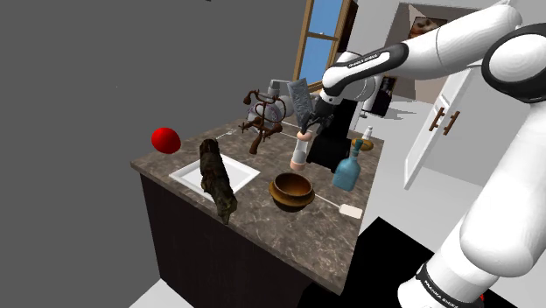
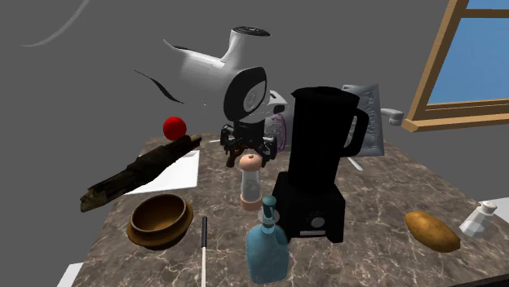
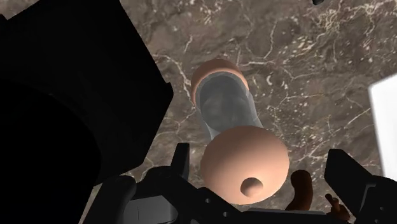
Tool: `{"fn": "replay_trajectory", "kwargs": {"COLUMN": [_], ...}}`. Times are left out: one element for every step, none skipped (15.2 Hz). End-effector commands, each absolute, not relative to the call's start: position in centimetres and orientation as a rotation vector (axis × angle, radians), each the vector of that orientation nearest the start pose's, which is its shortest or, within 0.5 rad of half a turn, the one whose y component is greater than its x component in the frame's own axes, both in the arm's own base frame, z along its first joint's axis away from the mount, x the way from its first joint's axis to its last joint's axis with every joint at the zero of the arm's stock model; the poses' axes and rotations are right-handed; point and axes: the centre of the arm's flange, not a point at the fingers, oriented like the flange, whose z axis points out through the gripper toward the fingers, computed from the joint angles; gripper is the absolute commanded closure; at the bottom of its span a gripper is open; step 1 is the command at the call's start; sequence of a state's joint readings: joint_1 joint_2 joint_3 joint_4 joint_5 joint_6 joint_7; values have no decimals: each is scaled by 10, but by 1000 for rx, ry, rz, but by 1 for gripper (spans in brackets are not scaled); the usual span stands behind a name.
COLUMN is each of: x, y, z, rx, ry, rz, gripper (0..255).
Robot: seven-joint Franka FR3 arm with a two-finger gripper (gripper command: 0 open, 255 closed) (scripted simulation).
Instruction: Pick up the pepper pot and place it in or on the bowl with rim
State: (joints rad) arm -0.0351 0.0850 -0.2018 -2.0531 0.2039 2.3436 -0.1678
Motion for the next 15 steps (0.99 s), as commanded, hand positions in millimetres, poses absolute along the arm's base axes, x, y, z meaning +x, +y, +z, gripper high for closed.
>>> {"fn": "replay_trajectory", "kwargs": {"x": [572, 574, 575, 577, 577, 577, 577, 577, 577, 577, 577, 577, 577, 577, 577], "y": [-134, -133, -133, -132, -132, -132, -132, -132, -132, -132, -132, -132, -132, -132, -132], "z": [406, 401, 396, 388, 388, 388, 388, 388, 388, 388, 388, 388, 388, 388, 388], "rx": [-3008, -3008, -3008, -3008, -3008, -3008, -3008, -3008, -3008, -3008, -3008, -3008, -3008, -3008, -3008], "ry": [296, 296, 296, 296, 296, 296, 296, 296, 296, 296, 296, 296, 296, 296, 296], "rz": [-350, -350, -350, -350, -350, -350, -350, -350, -350, -350, -350, -350, -350, -350, -350], "gripper": [0, 0, 0, 0, 0, 0, 0, 0, 0, 0, 0, 0, 255, 255, 255]}}
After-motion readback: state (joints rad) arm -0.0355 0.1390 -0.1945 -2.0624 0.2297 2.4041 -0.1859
